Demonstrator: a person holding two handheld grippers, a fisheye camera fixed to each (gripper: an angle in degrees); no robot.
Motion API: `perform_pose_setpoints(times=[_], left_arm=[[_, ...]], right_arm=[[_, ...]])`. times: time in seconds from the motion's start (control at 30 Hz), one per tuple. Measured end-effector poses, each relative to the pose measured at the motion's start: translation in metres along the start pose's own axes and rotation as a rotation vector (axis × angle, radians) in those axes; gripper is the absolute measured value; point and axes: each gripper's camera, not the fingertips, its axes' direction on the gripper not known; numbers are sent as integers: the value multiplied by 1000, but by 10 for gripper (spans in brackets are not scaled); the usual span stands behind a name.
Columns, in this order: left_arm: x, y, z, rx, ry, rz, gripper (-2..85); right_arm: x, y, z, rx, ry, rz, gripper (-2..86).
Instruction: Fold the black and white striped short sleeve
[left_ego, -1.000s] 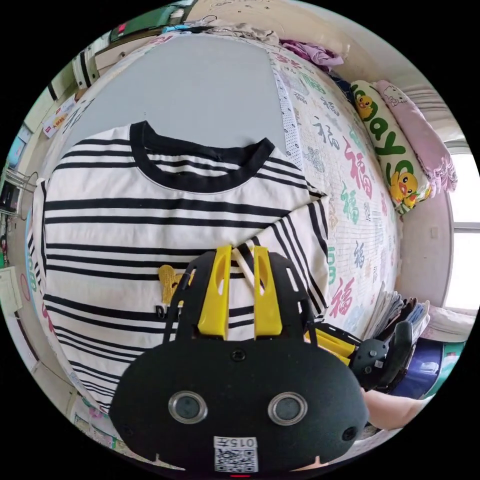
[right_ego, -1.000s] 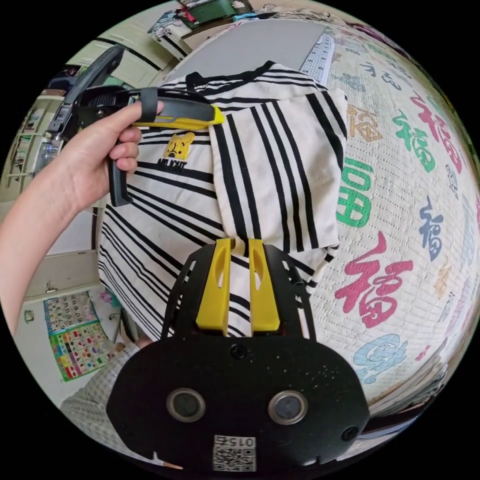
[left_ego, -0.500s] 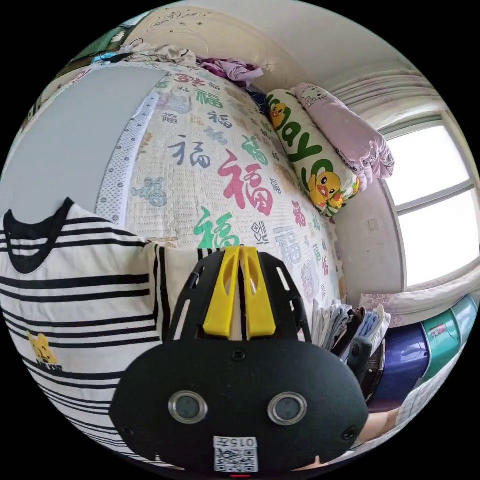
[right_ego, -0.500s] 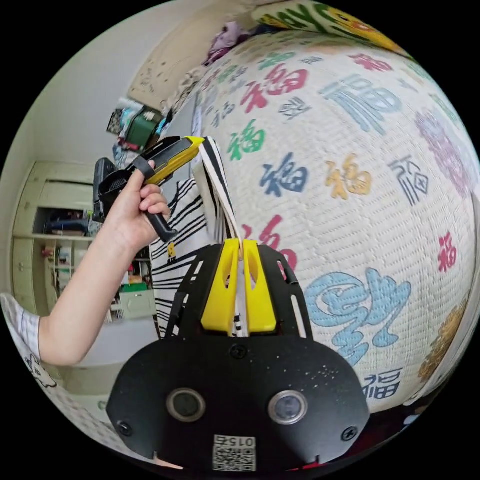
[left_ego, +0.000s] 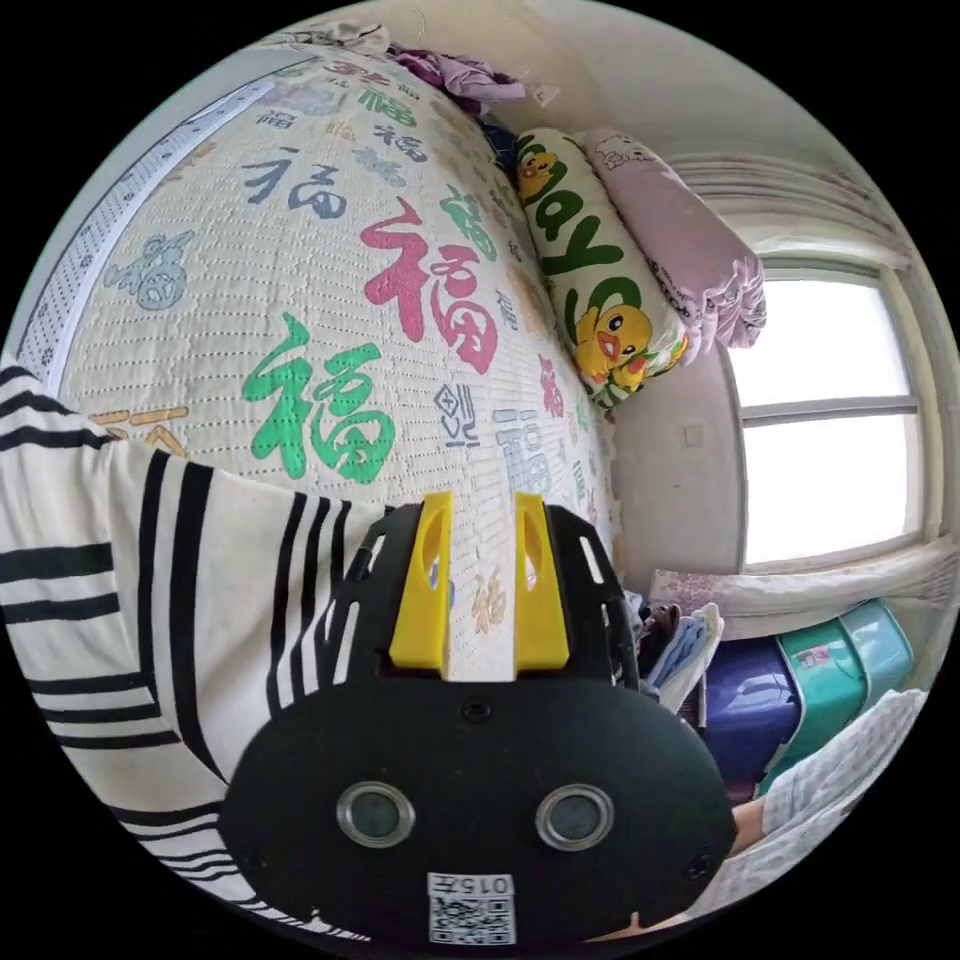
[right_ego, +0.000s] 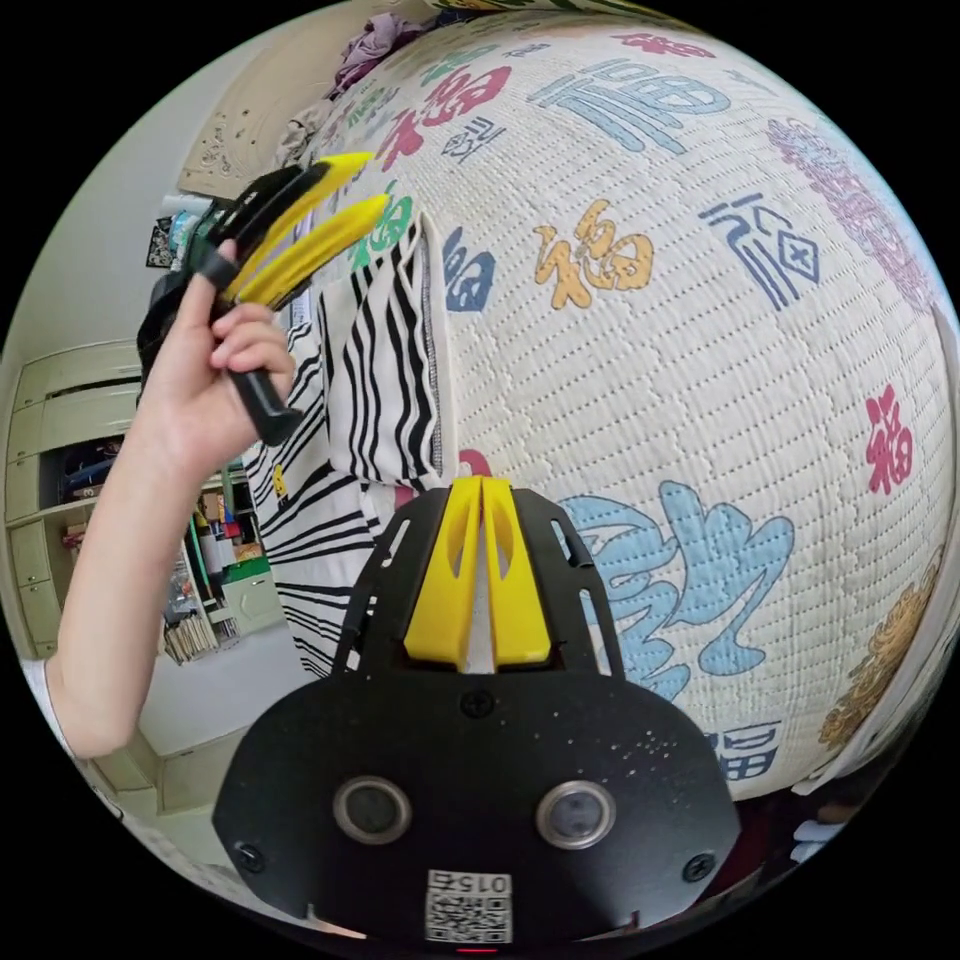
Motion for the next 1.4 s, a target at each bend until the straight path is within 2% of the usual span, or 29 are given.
perform_pose_setpoints(times=[0.13, 0.2, 0.47, 0.63, 0.9, 1.03, 1.17, 1.3, 1.4], left_arm=[[-10, 25, -94, 140, 84, 50, 91], [-24, 49, -138, 188, 49, 10, 89], [-141, 191, -307, 287, -188, -417, 77], [-210, 260, -410, 464, -292, -643, 83], [-300, 241, -517, 658, -236, -681, 100], [-351, 202, -541, 626, -213, -654, 113], [-394, 163, -544, 562, -211, -616, 124], [-433, 142, -546, 475, -247, -668, 73], [-444, 157, -554, 512, -198, -560, 11]], right_arm=[[-9, 12, 3, 4, 33, -43, -5], [-14, 19, 3, -1, 72, -51, -5], [-77, 67, 11, -18, 185, -136, -4], [-165, 94, 62, -79, 214, -246, -4], [-361, 86, 180, -141, 97, -503, 14], [-470, 67, 243, -166, 46, -661, 33], [-539, 52, 290, -188, 56, -738, 41], [-594, 39, 343, -210, 105, -803, 44], [-622, 33, 376, -227, 155, -815, 45]])
